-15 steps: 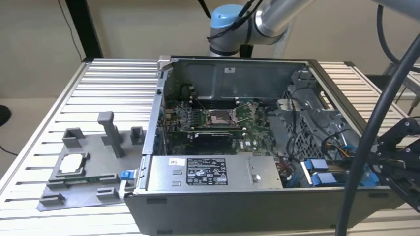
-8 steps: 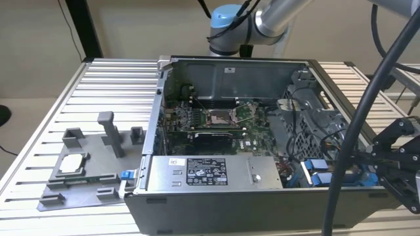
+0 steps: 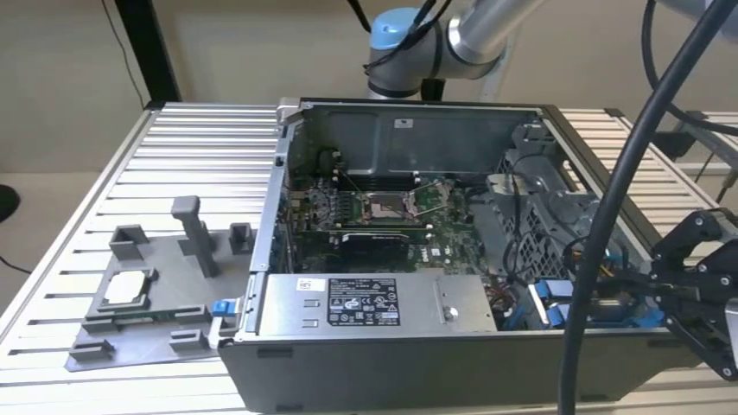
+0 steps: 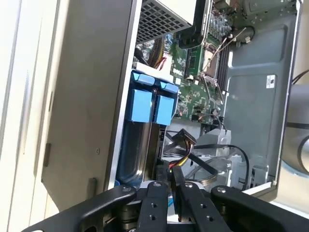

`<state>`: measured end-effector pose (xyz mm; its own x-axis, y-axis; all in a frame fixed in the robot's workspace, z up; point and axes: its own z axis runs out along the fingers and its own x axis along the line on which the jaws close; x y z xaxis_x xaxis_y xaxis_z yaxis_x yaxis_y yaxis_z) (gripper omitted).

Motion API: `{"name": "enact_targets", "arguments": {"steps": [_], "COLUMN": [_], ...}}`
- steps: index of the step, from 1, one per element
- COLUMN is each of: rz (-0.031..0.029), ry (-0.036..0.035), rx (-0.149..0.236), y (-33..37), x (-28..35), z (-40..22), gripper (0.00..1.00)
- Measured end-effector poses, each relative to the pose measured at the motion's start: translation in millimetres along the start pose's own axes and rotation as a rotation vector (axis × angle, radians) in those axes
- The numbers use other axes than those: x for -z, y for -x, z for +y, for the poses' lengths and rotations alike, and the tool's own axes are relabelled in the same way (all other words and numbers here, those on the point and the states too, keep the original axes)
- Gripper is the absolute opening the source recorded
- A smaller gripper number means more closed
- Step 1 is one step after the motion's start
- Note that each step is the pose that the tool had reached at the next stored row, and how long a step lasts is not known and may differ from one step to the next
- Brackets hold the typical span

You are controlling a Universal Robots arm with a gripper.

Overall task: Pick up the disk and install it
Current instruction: 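Insert the second disk wire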

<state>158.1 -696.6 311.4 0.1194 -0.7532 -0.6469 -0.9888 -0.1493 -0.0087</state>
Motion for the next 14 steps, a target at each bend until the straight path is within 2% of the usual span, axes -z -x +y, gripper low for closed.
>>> {"name": "enact_targets", "arguments": {"steps": [1,3,6,8,12,13,14], "rz": [0.0067,0.0128,0.0137,0.0136,0.0179,0.0201,0.0247], "ry": [0.001,0.0019,0.002,0.002,0.0025,0.0027,0.0033], "rx": [-0.001,-0.002,-0.002,-0.002,-0.002,-0.002,-0.003], "y": [0.7,5.5,19.2,25.9,29.3,29.7,30.1], "x": [-0.4,0.7,7.1,12.3,14.1,14.0,13.7], "z": [0.0,0.0,2.2,4.5,12.8,15.3,18.2], "gripper": [0.0,0.0,0.0,0.0,0.0,0.0,0.0]}}
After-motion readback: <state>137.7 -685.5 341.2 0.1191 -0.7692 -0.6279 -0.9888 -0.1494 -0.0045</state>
